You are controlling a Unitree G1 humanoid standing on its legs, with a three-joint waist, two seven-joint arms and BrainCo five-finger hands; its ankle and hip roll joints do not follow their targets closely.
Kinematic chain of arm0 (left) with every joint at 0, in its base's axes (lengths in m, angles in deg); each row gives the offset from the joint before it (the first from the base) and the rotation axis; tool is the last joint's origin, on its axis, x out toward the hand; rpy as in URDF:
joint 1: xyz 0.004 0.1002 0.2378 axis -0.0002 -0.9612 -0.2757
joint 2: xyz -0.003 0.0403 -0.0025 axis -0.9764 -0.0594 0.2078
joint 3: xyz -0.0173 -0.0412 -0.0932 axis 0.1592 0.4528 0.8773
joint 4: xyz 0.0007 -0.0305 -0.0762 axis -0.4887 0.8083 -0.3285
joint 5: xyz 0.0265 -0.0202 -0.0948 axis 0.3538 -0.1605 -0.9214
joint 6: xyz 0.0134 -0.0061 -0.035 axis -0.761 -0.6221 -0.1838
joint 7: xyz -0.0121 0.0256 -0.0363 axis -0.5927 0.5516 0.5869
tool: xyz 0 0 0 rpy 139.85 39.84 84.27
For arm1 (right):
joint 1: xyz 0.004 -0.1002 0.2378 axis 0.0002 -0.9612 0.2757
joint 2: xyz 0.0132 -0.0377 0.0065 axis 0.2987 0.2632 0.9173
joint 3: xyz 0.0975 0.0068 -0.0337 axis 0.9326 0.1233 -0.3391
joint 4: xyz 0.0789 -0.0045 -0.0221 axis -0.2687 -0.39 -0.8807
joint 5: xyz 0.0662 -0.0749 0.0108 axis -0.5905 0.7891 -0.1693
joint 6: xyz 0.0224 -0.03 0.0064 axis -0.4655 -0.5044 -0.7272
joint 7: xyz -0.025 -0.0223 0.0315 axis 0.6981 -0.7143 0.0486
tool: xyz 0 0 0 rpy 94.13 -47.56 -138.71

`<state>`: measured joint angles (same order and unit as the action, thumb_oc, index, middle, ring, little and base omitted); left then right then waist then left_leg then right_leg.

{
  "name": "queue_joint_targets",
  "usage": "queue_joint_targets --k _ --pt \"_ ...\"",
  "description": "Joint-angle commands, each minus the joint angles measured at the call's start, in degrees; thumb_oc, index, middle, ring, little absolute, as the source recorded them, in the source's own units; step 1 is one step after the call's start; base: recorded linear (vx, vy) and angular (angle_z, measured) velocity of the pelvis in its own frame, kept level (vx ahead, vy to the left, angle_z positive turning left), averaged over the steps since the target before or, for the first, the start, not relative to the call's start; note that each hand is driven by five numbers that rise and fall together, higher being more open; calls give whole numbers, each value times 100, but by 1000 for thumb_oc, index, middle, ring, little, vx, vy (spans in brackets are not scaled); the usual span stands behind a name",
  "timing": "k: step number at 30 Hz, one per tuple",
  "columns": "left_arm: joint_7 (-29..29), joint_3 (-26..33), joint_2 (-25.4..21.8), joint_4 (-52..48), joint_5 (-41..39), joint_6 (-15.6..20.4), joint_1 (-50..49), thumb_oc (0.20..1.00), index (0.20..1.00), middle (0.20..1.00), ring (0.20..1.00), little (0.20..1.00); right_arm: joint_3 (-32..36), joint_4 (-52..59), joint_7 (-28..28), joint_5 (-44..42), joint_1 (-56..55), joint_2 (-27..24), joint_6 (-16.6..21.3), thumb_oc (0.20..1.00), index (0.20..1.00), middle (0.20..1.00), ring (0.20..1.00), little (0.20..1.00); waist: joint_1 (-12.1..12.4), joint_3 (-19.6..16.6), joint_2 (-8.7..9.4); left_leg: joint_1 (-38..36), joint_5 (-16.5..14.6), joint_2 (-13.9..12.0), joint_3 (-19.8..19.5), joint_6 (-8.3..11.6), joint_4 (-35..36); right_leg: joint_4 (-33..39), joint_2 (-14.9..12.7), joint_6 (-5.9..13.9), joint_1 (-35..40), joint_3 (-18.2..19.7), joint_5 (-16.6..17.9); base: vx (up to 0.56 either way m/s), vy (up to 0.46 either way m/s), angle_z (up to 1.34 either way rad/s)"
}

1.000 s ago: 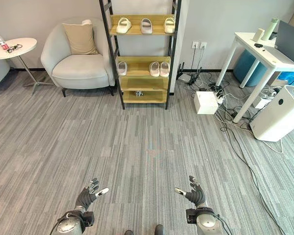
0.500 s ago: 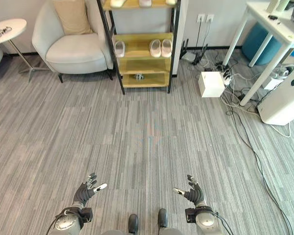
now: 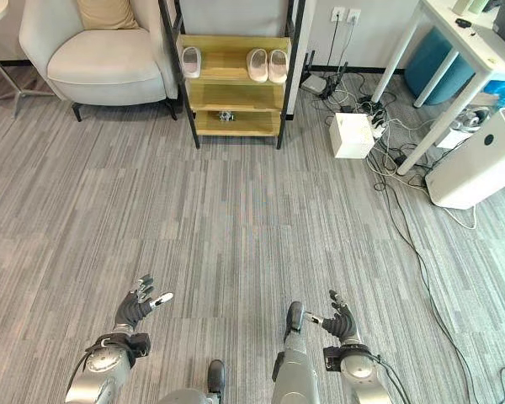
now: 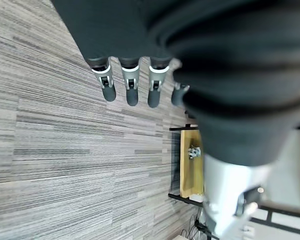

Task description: Arrange the slippers neatly on the shoe rack.

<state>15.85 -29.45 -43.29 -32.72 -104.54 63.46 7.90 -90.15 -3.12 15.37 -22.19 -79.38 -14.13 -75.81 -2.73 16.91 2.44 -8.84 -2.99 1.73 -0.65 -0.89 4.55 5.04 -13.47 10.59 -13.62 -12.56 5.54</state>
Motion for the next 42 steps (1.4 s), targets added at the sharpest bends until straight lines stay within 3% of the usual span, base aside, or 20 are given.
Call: queue_joint_targets --k 1,4,5,6,7,9,12,13,16,18,20,24,26,28,30,34,36,38,41,42 --pt "33 253 4 -397 21 375 -194 1000 1000 1000 1000 1000 179 295 -32 84 7 -171 212 1000 1000 1000 1000 1000 -78 -365 -57 -594 -905 -577 -241 394 -395 -437 453 -96 329 36 164 392 -316 65" --pt "27 377 87 -328 -160 379 -258 1000 1000 1000 1000 1000 164 348 -65 16 -12 -211 276 1000 1000 1000 1000 1000 -61 -453 -116 -247 -525 -675 -294 531 -1237 -374 644 -270 554 80 1 268 -245 23" --pt "-1 428 103 -266 -283 345 -231 1000 1000 1000 1000 1000 148 448 -69 -58 12 -262 315 1000 1000 1000 1000 1000 23 -375 -91 202 -77 -607 -401 577 -2148 -313 751 -459 834 168 -150 139 -148 -19" --pt "-1 429 101 -267 -284 344 -231 1000 1000 1000 1000 1000 148 451 -69 -59 12 -261 313 1000 1000 1000 1000 1000 10 -384 -89 240 -89 -601 -415 576 -2188 -315 744 -459 822 157 -149 295 -267 -39" --pt "-56 466 99 -170 -375 367 -144 1000 1000 1000 1000 1000 139 429 -36 -112 80 -295 355 1000 1000 1000 1000 1000 82 -308 -28 587 286 -512 -547 620 -2926 -297 798 -613 1020 226 -306 197 -147 -44" --pt "-86 481 86 -183 -399 366 -101 1000 1000 1000 1000 1000 131 447 -3 -131 115 -313 328 1000 1000 1000 1000 1000 159 -229 46 992 192 -441 -487 574 -3260 -317 766 -687 1172 305 -468 256 -129 -13" --pt "-132 486 89 -161 -354 365 -82 1000 1000 1000 1000 1000 120 420 38 -156 173 -358 354 1000 1000 1000 1000 1000 297 -180 126 1517 -236 -289 -285 420 -2732 -219 756 -653 1463 351 -660 311 -21 -5" --pt "-142 434 97 -189 -302 344 -92 1000 1000 1000 1000 1000 84 383 65 -149 232 -372 364 1000 1000 1000 1000 1000 406 -156 88 1847 -141 -279 -173 381 -1916 -151 829 -621 1661 352 -791 405 72 -4" --pt "-213 344 43 -218 -128 322 -45 1000 1000 1000 1000 1000 48 203 230 -166 303 -349 347 1000 1000 1000 1000 1000 649 -96 -14 2316 811 -399 4 492 -47 -23 1033 -612 2194 371 -1136 456 104 2" --pt "-201 380 24 -237 -83 330 -96 1000 1000 1000 1000 1000 57 169 203 -170 266 -313 315 1000 1000 1000 1000 1000 690 -177 11 2388 829 -444 127 487 45 -20 1078 -582 2317 437 -1200 465 172 -38" --pt "-175 390 -43 -307 -24 348 -187 1000 1000 1000 1000 1000 43 204 143 -99 191 -221 311 1000 1000 1000 1000 1000 721 -351 65 2247 1212 -463 153 473 9 -81 1030 -477 2458 555 -1305 547 285 -44" --pt "-107 358 -187 -333 38 320 -221 1000 1000 1000 1000 1000 -9 209 21 -90 177 -67 303 1000 1000 1000 1000 1000 777 -541 354 2058 928 -312 322 256 -233 -509 700 -227 2406 762 -1223 349 229 -37" --pt "-102 370 -279 -376 56 297 -176 1000 1000 1000 1000 1000 -42 163 -28 -57 195 15 271 1000 1000 1000 1000 1000 760 -546 432 1932 659 -201 399 89 -380 -1380 537 20 1985 775 -808 197 197 -16" --pt "-116 332 -367 -400 100 284 -98 1000 1000 1000 1000 1000 -75 163 -39 -36 240 41 244 1000 1000 1000 1000 1000 693 -485 412 1757 463 -134 428 -34 -426 -2108 425 168 1635 735 -288 160 178 5" --pt "-120 350 -389 -447 140 276 -83 1000 1000 1000 1000 1000 -84 161 -45 -5 197 129 232 1000 1000 1000 1000 1000 603 -404 260 1355 256 -181 416 -122 -326 -2796 269 107 1076 478 -37 272 177 25" --pt "-52 318 -413 -574 174 284 -102 1000 1000 1000 1000 1000 -51 257 -58 -100 206 117 243 1000 1000 1000 1000 1000 453 -254 165 897 16 -182 366 -63 -237 -1815 225 -104 822 16 -465 303 5 20" --pt "-54 303 -409 -608 258 298 -66 1000 1000 1000 1000 1000 -36 238 -33 -134 222 114 234 1000 1000 1000 1000 1000 383 -212 166 701 -99 -178 312 -1 -207 -1065 257 -82 703 -39 -385 267 -105 7" --pt "-94 263 -367 -595 345 371 79 1000 1000 1000 1000 1000 -47 190 -15 -123 216 142 202 1000 1000 1000 1000 1000 254 -161 149 330 -222 -321 181 174 -65 -289 301 78 432 61 22 366 -236 41" --pt "-90 227 -261 -478 256 384 51 1000 1000 1000 1000 1000 -41 192 -19 -134 149 123 251 1000 1000 1000 1000 1000 206 -289 213 16 -474 -465 73 266 -76 -307 410 -24 551 216 106 409 -318 87" --pt "-107 228 -190 -396 123 358 -1 1000 1000 1000 1000 1000 -5 235 -25 -245 45 97 320 1000 1000 1000 1000 1000 173 -385 219 31 -662 -681 29 403 -503 -334 518 -138 692 173 -1 349 -332 61"
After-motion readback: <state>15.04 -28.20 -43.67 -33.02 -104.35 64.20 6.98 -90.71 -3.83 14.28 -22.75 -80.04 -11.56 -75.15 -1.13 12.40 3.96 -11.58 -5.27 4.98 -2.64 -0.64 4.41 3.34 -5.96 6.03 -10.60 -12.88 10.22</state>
